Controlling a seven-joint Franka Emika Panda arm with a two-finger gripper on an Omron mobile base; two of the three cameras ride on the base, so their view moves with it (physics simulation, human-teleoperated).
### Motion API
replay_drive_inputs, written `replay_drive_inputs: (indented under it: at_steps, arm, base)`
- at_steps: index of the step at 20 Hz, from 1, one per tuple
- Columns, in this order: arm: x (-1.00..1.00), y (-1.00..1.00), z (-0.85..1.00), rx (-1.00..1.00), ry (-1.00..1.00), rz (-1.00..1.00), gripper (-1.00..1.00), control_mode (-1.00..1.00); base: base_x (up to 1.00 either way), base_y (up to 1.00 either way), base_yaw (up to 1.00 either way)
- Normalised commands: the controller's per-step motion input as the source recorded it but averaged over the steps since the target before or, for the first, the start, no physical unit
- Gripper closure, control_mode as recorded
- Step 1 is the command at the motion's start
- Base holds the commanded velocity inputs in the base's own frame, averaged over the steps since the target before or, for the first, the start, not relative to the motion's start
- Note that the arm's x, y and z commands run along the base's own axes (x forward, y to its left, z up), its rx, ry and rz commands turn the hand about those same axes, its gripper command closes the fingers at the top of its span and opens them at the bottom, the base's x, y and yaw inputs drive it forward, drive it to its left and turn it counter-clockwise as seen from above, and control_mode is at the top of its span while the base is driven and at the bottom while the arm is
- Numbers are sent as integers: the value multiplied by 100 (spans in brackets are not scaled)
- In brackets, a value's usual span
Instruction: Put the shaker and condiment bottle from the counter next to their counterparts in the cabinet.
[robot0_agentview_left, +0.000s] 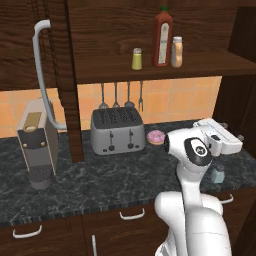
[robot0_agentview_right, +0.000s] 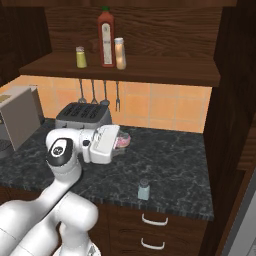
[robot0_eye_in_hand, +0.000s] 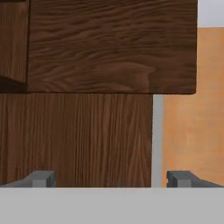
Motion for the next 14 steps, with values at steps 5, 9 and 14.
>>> replay_drive_inputs:
  at_steps: [5,9,14]
  arm:
    - [0,-13,-81,23,-4,-12,-100,-100]
    - [0,0,-70,16,0,-1,-100,-100]
    - [0,-1,-31,7,0,0,-100,-100]
  base:
    - [0,0,0]
    - [0,0,0]
    - [0,0,0]
